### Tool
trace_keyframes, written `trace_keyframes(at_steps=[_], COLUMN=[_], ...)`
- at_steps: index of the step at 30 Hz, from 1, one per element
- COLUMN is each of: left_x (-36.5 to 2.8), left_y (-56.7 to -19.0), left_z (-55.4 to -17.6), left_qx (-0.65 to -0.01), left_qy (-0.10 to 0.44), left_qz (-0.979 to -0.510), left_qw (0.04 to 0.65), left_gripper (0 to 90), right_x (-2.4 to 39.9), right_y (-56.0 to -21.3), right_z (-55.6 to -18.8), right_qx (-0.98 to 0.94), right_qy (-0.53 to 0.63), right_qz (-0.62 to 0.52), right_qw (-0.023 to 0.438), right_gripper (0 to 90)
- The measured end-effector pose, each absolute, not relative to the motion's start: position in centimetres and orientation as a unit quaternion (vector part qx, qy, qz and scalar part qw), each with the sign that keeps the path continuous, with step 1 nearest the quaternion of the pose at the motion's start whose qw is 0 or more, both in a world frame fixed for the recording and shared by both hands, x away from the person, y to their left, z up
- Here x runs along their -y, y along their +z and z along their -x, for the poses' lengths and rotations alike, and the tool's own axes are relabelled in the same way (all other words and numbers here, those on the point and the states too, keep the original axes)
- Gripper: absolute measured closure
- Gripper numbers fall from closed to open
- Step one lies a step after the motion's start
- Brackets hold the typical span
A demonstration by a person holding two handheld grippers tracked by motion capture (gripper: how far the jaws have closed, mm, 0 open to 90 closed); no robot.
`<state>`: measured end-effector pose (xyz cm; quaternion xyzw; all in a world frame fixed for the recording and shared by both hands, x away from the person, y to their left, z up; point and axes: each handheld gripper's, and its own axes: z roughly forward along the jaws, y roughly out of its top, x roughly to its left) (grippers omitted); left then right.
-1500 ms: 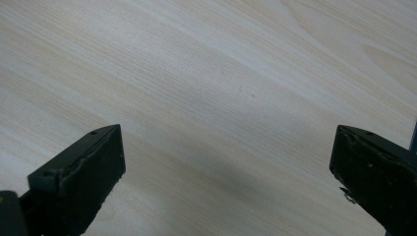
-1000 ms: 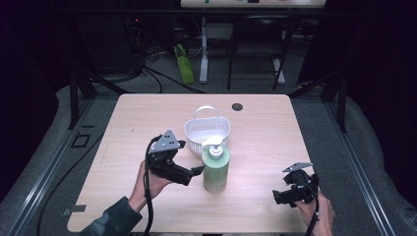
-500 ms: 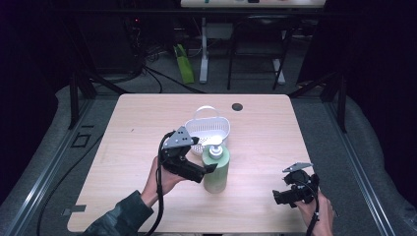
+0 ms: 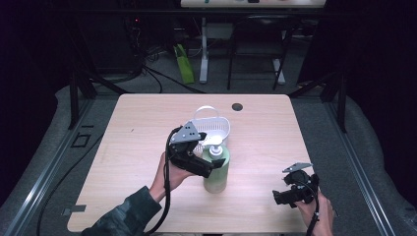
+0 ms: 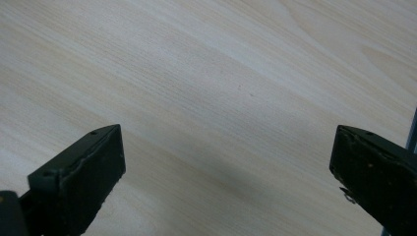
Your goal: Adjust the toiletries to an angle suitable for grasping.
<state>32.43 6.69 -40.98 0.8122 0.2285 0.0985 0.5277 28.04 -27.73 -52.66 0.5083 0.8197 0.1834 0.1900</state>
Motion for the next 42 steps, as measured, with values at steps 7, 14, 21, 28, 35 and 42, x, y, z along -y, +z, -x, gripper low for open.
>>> trace_keyframes(at_steps=[7,14,21,28,35,42], left_x=[-6.3,-6.1,-6.5,-6.8,-6.8,-6.9], left_y=[-40.9,-41.0,-41.1,-41.2,-41.7,-42.0], left_z=[-32.8,-32.9,-33.0,-33.0,-32.8,-32.6], left_qx=[-0.228,-0.229,-0.23,-0.23,-0.228,-0.224], left_qy=[0.099,0.099,0.095,0.095,0.095,0.099], left_qz=[-0.809,-0.802,-0.789,-0.783,-0.775,-0.766], left_qw=[0.533,0.542,0.562,0.57,0.582,0.594], left_gripper=[0.0,17.0,39.2,54.3,64.6,67.0], right_x=[27.7,27.7,27.7,27.7,27.7,27.7], right_y=[-52.7,-52.7,-52.7,-52.7,-52.7,-52.7], right_z=[-28.0,-28.0,-28.1,-28.1,-28.1,-28.1], right_qx=[-0.82,-0.82,-0.82,-0.821,-0.822,-0.822], right_qy=[0.184,0.184,0.183,0.182,0.18,0.18], right_qz=[-0.509,-0.508,-0.509,-0.507,-0.506,-0.507], right_qw=[0.189,0.189,0.188,0.188,0.189,0.188], right_gripper=[0.0,0.0,0.0,0.0,0.0,0.0])
